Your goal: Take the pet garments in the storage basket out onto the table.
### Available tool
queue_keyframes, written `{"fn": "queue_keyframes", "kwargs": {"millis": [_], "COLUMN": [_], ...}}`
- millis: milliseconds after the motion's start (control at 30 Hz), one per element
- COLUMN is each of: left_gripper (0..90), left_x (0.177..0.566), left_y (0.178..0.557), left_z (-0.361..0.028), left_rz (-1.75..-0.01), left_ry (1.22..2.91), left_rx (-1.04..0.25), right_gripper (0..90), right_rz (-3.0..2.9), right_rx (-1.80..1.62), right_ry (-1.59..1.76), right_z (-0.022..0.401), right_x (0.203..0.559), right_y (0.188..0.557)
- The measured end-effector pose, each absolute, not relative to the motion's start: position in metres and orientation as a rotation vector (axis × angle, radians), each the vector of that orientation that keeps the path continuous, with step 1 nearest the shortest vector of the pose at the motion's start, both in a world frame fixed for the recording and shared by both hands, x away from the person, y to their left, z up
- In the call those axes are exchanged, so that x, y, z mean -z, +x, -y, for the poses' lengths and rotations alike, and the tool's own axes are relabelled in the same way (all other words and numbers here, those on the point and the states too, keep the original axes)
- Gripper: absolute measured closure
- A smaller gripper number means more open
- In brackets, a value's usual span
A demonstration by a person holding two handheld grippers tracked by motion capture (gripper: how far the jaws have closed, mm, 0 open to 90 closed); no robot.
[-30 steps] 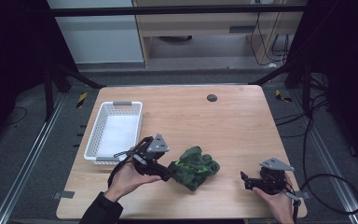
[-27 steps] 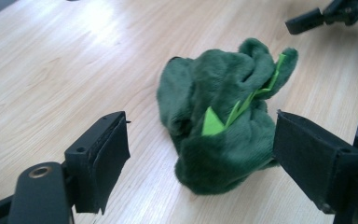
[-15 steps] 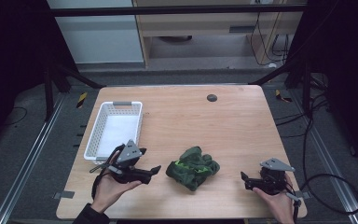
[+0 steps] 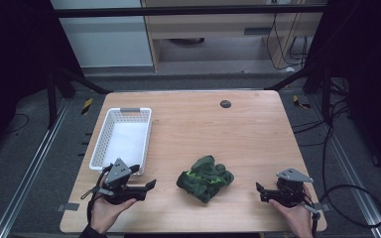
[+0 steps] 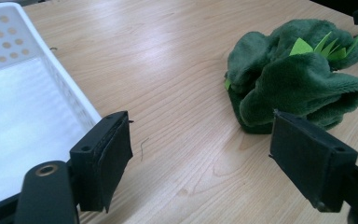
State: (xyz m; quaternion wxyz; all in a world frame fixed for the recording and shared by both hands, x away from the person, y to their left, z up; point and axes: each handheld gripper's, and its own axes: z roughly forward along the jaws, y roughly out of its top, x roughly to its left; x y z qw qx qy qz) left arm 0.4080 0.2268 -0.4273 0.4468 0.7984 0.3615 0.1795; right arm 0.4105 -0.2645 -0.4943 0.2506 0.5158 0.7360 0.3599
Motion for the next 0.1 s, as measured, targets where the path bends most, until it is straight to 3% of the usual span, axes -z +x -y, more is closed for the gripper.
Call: {"fn": "queue_keyframes", "kwargs": {"millis": [100], "left_gripper": [19.8], "left_x": [0.4311], "left_y": [0.4033], "left_z": [-0.2315], "left_rz": [-0.901], "left_ry": [1.982], "left_rx": [-0.466], "right_gripper": [3.0], "right_rz": [-2.001], "right_rx": [-0.983], "right_ry": [1.404], "right_z": [0.2648], "right_x": [0.4937], "right_y": [0.4102]}}
